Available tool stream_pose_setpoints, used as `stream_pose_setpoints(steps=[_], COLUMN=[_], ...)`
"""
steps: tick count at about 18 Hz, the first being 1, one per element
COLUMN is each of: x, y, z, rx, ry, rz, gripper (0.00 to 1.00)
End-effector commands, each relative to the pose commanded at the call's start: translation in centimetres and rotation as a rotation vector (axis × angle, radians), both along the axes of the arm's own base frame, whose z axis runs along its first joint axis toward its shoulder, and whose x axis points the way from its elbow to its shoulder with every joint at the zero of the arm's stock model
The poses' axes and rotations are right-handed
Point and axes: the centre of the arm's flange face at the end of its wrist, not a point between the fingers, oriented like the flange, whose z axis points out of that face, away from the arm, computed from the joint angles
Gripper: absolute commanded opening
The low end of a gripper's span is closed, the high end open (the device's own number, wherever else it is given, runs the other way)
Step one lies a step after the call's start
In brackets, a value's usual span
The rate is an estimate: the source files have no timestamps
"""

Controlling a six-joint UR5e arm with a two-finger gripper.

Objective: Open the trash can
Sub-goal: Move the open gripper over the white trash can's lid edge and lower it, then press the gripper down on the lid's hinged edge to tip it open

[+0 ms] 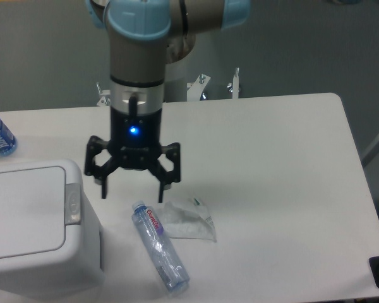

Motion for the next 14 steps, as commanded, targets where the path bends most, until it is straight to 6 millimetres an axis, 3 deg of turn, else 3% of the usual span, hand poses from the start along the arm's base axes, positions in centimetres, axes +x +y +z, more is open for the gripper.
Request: stream_pose_setpoints(steps=[10,14], x=[2.3,2.3], y=[1.1,1.1], z=[-1.2,-1.2], rx=[-0.017,-0.017], ry=[-0.015,-0.014], rz=[-0.038,-0.037], gripper=[1.00,1.00])
